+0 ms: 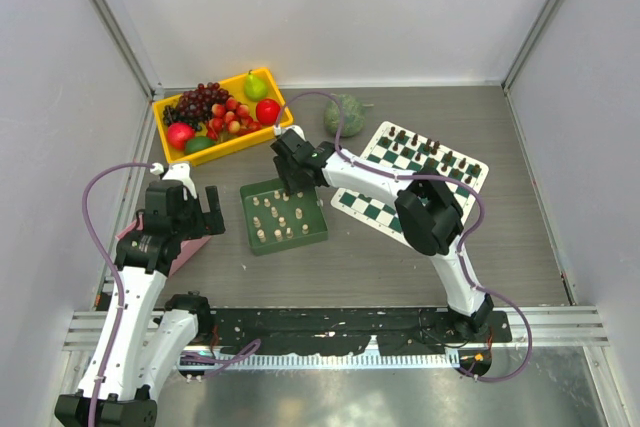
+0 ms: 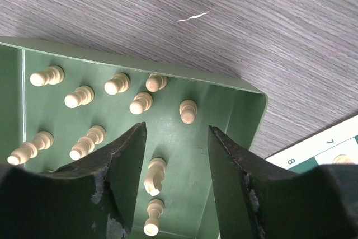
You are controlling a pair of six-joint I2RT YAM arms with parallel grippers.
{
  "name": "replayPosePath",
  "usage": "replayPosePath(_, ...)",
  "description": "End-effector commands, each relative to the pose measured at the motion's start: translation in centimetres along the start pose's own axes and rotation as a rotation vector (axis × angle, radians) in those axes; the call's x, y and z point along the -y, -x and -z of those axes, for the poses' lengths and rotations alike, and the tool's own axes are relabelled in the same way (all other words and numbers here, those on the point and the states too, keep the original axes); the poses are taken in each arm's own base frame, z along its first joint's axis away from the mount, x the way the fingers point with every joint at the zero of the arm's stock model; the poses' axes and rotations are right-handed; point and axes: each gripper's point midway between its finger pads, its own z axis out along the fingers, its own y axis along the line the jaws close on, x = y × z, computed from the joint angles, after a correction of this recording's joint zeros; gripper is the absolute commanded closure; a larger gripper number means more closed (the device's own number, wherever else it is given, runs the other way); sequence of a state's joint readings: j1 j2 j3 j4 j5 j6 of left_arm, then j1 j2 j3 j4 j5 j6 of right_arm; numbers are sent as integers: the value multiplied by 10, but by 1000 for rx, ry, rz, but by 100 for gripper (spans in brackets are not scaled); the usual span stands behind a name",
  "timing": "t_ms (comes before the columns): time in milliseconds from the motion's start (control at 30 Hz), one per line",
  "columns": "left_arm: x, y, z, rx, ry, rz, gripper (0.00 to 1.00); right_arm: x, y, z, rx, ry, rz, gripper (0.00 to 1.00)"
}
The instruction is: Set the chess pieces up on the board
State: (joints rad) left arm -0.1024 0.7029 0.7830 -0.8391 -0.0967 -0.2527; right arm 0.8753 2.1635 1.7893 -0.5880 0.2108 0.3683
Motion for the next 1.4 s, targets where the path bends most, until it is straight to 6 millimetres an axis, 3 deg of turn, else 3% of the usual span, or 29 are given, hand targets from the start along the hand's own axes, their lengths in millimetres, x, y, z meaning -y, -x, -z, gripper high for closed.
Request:
replayPosePath(0, -1, 12, 5, 41, 6, -8, 0, -7, 39, 39, 118, 49, -8, 42)
replayPosePath(300, -2, 13, 5, 40, 8, -8, 0, -16, 59, 60, 180, 113, -30, 23)
replayPosePath(367, -2, 12, 4, 37, 8, -9, 0, -20, 58, 60, 170, 145, -52, 15)
replayPosePath(400, -2, 12, 5, 38, 8, -10, 0, -23, 57, 57, 153, 175, -77, 4)
replayPosePath(500, -1, 12, 4, 37, 7, -11, 0, -27, 49, 56, 111, 238, -92, 5)
replayPosePath(600, -2, 12, 5, 39, 10, -7, 0, -32, 53, 65, 186, 300, -101, 4)
replayPosePath(733, -3, 12, 5, 45, 13, -8, 0, -20, 49, 56, 150, 217, -87, 5)
replayPosePath(800, -2, 13, 5, 45, 9, -7, 0, -15, 44, 48, 119, 177, -80, 0)
replayPosePath(967, -2, 13, 5, 45, 11, -7, 0, -6, 34, 33, 94, 108, -64, 26)
replayPosePath(1133, -2, 12, 4, 39, 9, -8, 0, -6, 27, 23, 66, 90, -47, 39)
replayPosePath(1367, -3, 13, 5, 40, 12, -10, 0, -2, 17, 8, 23, 35, -22, 47)
